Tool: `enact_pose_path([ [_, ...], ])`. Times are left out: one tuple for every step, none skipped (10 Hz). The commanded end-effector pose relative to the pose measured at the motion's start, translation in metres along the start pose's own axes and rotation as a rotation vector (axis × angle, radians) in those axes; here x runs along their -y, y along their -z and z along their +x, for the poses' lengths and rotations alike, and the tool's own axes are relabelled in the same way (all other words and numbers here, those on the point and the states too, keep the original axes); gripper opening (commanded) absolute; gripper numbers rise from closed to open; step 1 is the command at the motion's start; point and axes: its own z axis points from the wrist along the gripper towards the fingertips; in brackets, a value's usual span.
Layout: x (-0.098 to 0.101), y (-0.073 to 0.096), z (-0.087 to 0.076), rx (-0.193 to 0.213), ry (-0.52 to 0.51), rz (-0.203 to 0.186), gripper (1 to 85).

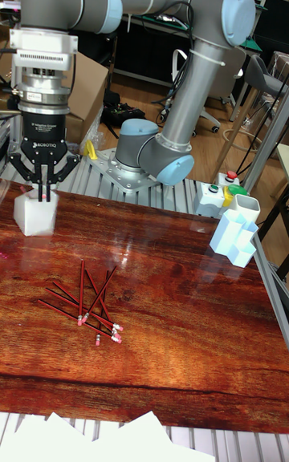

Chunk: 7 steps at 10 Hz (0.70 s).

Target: Put the pen into the pen holder

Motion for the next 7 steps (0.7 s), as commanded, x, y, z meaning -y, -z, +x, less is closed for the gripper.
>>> enact_pose_path([
  [0.0, 0.007, 0.001, -0.012, -0.052, 0.014, 8.3],
  [0.0, 0.009, 0.0, -0.01, -0.052, 0.014, 7.7],
  [0.0, 0.013, -0.001, -0.004, -0.058, 0.017, 6.7],
  [-0.002, 0.02, -0.002, 0.0, -0.059, 0.017, 5.7],
  [-0.003, 0.029, -0.004, 0.009, -0.06, 0.021, 3.7],
  [-0.006, 0.041, -0.004, 0.016, -0.061, 0.025, 2.3],
  [-0.006, 0.053, -0.002, 0.026, -0.056, 0.033, 1.0],
])
